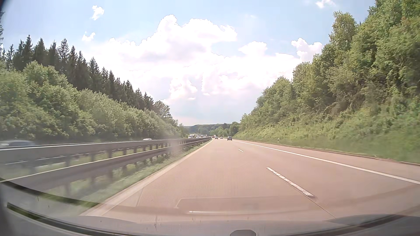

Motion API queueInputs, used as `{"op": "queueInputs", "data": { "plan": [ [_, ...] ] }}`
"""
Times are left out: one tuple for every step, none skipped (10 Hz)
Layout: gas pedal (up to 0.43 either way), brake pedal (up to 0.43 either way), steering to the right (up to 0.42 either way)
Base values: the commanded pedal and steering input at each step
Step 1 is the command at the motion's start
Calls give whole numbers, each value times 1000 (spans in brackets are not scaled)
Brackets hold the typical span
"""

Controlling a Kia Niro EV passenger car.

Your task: Follow the waypoints while adhering to traffic rules and regulations

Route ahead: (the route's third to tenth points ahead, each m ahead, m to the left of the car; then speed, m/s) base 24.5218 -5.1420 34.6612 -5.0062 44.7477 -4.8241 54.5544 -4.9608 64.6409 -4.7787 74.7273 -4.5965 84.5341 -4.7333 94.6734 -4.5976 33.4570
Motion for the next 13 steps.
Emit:
{"op": "queueInputs", "data": {
  "plan": [
    [209, 0, -2],
    [209, 0, -2],
    [209, 0, -2],
    [209, 0, -2],
    [209, 0, -2],
    [209, 0, -2],
    [209, 0, -2],
    [209, 0, -2],
    [209, 0, -2],
    [209, 0, -1],
    [209, 0, -1],
    [209, 0, -1],
    [209, 0, -1]
  ]
}}
